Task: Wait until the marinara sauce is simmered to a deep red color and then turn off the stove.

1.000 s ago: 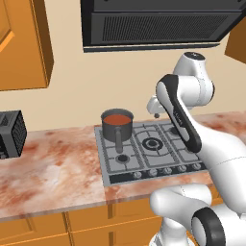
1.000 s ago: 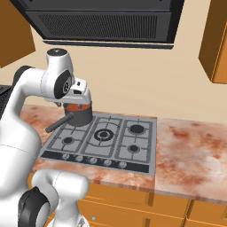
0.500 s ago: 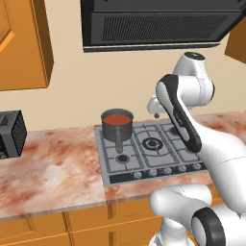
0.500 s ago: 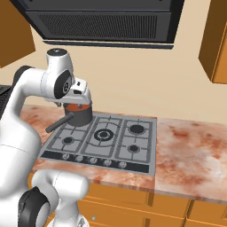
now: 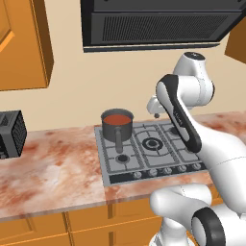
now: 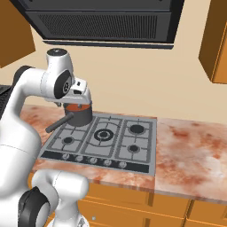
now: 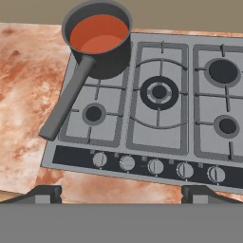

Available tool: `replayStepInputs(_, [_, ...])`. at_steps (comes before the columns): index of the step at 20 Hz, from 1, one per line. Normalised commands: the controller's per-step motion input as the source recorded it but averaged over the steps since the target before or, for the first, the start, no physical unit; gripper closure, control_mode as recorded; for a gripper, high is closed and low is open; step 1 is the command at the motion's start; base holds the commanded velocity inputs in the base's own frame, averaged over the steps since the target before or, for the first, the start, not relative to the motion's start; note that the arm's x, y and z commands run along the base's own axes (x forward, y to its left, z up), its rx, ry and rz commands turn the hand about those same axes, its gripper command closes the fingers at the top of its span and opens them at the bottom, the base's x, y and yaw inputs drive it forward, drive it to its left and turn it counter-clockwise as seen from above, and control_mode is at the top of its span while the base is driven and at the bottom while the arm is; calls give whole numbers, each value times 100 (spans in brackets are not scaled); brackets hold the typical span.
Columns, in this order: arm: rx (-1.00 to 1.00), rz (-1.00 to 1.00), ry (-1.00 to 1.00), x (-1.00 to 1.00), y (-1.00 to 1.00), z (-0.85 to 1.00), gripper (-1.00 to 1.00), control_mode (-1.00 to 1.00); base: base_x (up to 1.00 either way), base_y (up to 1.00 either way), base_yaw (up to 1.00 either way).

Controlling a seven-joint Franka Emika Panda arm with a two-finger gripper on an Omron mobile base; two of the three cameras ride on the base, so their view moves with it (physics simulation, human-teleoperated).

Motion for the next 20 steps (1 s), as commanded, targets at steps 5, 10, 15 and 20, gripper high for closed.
replayStepInputs(5, [0, 0, 0, 0, 0, 0, -100, -100, 0, 0, 0])
replayStepInputs(10, [0, 0, 0, 0, 0, 0, -100, -100, 0, 0, 0])
replayStepInputs(15, [0, 0, 0, 0, 0, 0, -100, -100, 0, 0, 0])
replayStepInputs(20, [0, 0, 0, 0, 0, 0, -100, -100, 0, 0, 0])
